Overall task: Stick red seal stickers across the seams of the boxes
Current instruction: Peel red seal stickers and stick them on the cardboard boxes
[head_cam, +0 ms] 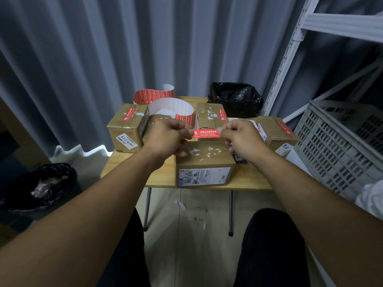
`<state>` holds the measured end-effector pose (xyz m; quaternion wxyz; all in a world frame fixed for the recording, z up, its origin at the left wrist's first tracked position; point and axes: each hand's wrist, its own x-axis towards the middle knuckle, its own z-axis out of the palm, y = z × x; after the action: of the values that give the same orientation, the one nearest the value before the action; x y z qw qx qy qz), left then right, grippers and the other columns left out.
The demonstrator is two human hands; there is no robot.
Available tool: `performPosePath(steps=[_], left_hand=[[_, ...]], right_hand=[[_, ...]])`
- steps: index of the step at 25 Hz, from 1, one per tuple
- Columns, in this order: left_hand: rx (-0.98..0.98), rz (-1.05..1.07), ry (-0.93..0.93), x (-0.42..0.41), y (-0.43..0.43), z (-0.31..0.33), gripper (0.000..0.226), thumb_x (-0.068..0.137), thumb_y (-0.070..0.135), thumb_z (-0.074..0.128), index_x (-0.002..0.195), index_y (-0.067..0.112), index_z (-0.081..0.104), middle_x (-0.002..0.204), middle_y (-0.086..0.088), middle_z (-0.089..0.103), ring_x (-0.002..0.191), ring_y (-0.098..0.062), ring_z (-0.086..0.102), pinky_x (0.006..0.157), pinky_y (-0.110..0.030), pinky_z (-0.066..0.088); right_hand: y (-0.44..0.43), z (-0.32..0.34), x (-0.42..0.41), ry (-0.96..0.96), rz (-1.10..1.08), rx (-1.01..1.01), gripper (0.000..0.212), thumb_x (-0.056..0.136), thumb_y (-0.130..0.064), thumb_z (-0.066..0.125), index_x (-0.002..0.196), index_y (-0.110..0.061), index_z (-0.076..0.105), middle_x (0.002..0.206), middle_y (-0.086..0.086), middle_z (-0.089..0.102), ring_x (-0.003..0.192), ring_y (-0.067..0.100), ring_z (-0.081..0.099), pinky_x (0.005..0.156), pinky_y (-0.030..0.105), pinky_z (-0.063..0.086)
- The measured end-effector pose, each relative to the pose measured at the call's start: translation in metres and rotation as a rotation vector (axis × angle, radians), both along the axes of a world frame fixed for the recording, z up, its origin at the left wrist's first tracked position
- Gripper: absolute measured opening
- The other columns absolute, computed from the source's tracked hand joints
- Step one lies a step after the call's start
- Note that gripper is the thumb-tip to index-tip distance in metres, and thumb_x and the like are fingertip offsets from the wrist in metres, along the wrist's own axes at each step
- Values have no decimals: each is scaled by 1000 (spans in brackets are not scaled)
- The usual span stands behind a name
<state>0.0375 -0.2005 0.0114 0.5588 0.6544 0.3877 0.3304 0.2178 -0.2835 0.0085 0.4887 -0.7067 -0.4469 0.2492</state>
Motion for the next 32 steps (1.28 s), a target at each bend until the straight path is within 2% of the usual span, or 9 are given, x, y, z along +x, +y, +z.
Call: performPosePath(steps=[4, 7, 9, 12, 16, 22, 27, 32], left_hand=[[-91, -35, 59, -3, 1, 1, 11, 91, 7, 71, 97, -3, 71, 79, -10, 67, 56, -9, 60, 43, -20, 48], [-96, -80, 157, -2, 1, 4, 12, 92, 12, 71, 98, 2, 72, 75, -4, 69, 55, -7, 62, 42, -19, 46], [-64, -92, 234, -1, 2, 5, 13, 93, 17, 70, 99, 6, 71, 72, -1, 67, 63, -8, 63, 44, -20, 46], [-41, -99, 312, 3, 2, 4, 17, 94, 22, 69, 102, 7, 69, 80, -3, 63, 76, -16, 58, 53, -25, 44], [23, -52, 393, 6, 4, -3, 14, 93, 26, 71, 87, 14, 69, 85, -5, 64, 77, -19, 57, 57, -29, 42], [46, -39, 417, 7, 5, -7, 15, 93, 25, 71, 82, 14, 68, 86, -5, 66, 78, -18, 60, 59, -28, 44], [31, -41, 413, 7, 4, -5, 10, 93, 19, 71, 87, 12, 68, 97, -10, 70, 90, -23, 67, 62, -29, 51], [72, -20, 437, 7, 2, -7, 14, 92, 20, 73, 80, 14, 66, 90, -7, 68, 88, -21, 66, 68, -33, 55]], right_hand=[[-6, 1, 3, 102, -18, -65, 10, 91, -20, 71, 82, -16, 69, 73, -2, 64, 71, 13, 58, 61, 26, 42], [-11, 3, 2, 111, -18, -90, 10, 88, -22, 76, 82, -16, 71, 74, -4, 71, 69, 8, 65, 59, 22, 46], [-13, 1, 2, 91, -11, -93, 12, 88, -23, 76, 82, -14, 71, 73, -4, 72, 69, 6, 67, 59, 19, 48], [-13, -2, 2, 67, -16, -119, 13, 90, -24, 75, 83, -14, 71, 79, -1, 73, 76, 10, 69, 65, 23, 49], [-8, -10, 2, 47, -24, -146, 15, 89, -26, 76, 88, -11, 73, 85, 3, 75, 83, 16, 71, 73, 30, 54], [-5, -20, 0, 34, -36, -151, 19, 90, -29, 75, 92, -10, 72, 90, 4, 74, 87, 17, 70, 74, 31, 55], [-4, -23, -1, 22, -47, -154, 17, 90, -27, 75, 91, -10, 73, 89, 3, 74, 86, 17, 70, 76, 32, 57], [-2, -26, -4, 1, -60, -155, 15, 91, -27, 74, 91, -12, 72, 89, 2, 74, 85, 15, 70, 74, 30, 57]])
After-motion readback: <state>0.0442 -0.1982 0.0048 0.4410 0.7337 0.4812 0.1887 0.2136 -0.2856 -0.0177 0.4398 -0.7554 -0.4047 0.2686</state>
